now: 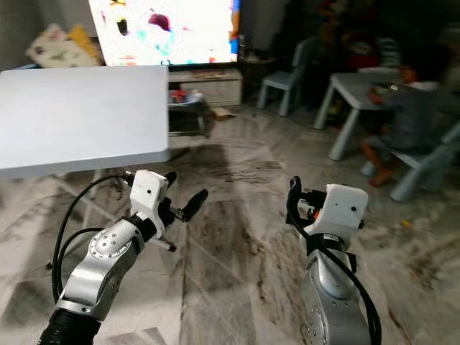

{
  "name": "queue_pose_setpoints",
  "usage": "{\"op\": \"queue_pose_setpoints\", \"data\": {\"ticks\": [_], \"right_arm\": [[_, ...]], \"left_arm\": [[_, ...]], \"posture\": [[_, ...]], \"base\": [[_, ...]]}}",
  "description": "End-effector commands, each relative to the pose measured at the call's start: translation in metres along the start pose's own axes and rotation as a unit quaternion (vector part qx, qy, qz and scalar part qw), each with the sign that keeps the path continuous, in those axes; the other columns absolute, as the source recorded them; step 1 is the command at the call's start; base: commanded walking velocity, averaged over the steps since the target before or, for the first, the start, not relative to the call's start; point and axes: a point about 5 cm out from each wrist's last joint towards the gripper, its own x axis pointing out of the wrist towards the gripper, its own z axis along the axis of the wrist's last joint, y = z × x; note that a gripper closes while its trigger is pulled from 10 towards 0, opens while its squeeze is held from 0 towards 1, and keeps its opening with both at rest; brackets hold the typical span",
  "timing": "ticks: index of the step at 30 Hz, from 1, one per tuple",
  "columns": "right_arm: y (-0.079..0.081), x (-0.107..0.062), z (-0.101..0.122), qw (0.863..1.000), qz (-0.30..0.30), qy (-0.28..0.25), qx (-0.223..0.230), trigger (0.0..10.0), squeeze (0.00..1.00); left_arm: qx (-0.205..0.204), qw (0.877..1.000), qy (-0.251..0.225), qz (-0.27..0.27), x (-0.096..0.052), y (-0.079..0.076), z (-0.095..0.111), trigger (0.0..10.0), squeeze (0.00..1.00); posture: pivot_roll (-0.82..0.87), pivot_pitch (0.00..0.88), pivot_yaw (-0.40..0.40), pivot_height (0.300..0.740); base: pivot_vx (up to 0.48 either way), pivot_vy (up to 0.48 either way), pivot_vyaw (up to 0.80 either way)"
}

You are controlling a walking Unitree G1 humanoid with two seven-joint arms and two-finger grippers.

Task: Hang keys on a hook

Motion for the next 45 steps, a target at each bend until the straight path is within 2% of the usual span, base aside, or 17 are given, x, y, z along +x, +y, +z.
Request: {"op": "queue_pose_setpoints", "data": {"ticks": [1, 7, 9, 15, 24, 28, 45], "right_arm": [[0.001, 0.001, 0.003, 1.000, 0.001, -0.003, -0.003, 10.0, 0.00], [0.001, 0.001, 0.002, 1.000, 0.001, -0.001, -0.004, 10.0, 0.00], [0.001, 0.000, 0.002, 1.000, 0.000, 0.000, -0.003, 10.0, 0.00], [0.001, 0.000, 0.002, 1.000, 0.001, 0.001, -0.003, 10.0, 0.00], [0.002, 0.000, 0.001, 1.000, 0.003, 0.002, 0.000, 10.0, 0.00], [0.002, 0.000, 0.002, 1.000, 0.005, 0.000, 0.000, 10.0, 0.00], [0.002, 0.000, 0.001, 1.000, 0.008, 0.000, -0.003, 10.0, 0.00]], "left_arm": [[0.006, 1.000, -0.002, 0.007, 0.002, 0.003, 0.002, 10.0, 0.00], [0.027, 0.999, -0.003, 0.038, 0.003, 0.007, 0.001, 10.0, 0.00], [0.015, 0.999, -0.002, 0.047, 0.003, 0.010, 0.000, 10.0, 0.00], [0.027, 0.998, -0.012, 0.063, 0.003, 0.017, 0.001, 10.0, 0.00], [0.013, 0.997, -0.004, 0.071, 0.001, 0.024, -0.002, 10.0, 0.00], [0.004, 0.997, -0.004, 0.074, 0.001, 0.024, -0.002, 10.0, 0.00], [0.004, 0.998, -0.002, 0.059, 0.003, 0.021, -0.004, 10.0, 0.00]], "posture": [[-0.02, 0.000, -0.019, 0.740], [-0.03, 0.000, -0.018, 0.740], [-0.03, 0.000, -0.018, 0.740], [-0.02, 0.000, -0.019, 0.740], [-0.03, 0.000, -0.017, 0.740], [-0.03, 0.000, -0.018, 0.740], [-0.03, 0.000, -0.016, 0.740]], "base": [[0.000, 0.000, -0.80], [0.000, 0.000, -0.80], [0.000, 0.000, -0.80], [0.000, 0.000, -0.80], [0.000, 0.000, -0.75], [0.069, 0.000, 0.00], [0.330, 0.347, 0.00]]}}
